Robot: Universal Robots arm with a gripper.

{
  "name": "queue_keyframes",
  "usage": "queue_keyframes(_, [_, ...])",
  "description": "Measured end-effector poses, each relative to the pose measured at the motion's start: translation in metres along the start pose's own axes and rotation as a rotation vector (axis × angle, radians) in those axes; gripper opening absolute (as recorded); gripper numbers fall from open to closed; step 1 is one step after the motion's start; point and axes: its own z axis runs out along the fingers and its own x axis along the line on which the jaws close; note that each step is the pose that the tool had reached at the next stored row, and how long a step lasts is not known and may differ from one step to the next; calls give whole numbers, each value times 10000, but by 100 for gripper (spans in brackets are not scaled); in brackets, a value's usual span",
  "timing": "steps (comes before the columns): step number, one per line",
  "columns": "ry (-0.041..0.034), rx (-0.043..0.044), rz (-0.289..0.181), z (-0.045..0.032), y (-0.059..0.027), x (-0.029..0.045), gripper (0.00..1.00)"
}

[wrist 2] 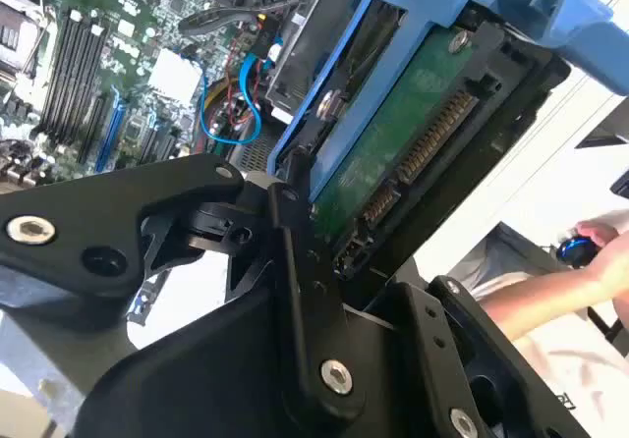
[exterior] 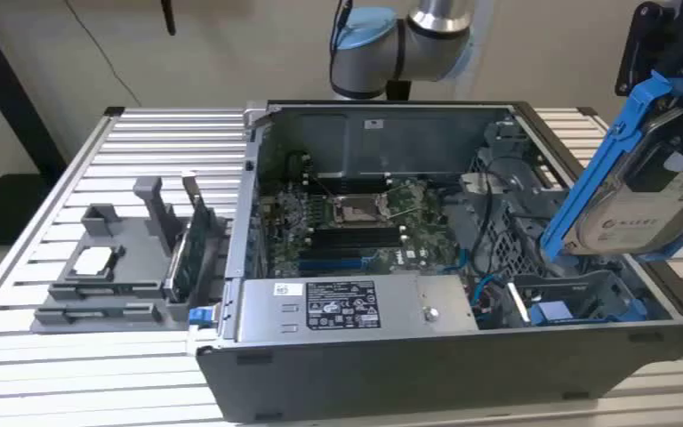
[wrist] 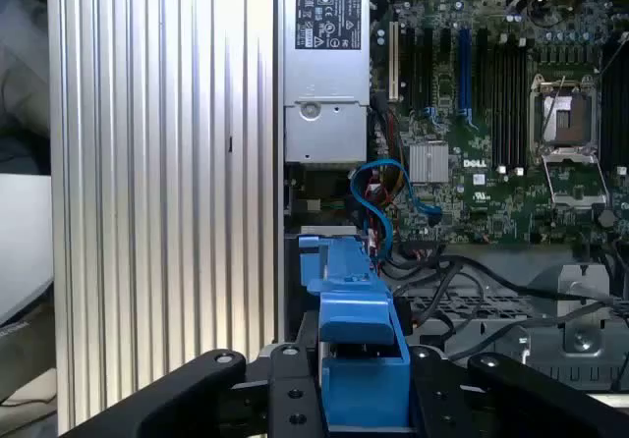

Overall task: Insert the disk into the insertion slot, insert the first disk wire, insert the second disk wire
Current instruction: 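Insert the disk into the insertion slot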

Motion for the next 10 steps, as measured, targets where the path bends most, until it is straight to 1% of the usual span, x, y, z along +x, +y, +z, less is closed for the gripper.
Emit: queue_keyframes(10, [0,0,2,0,0,0,33])
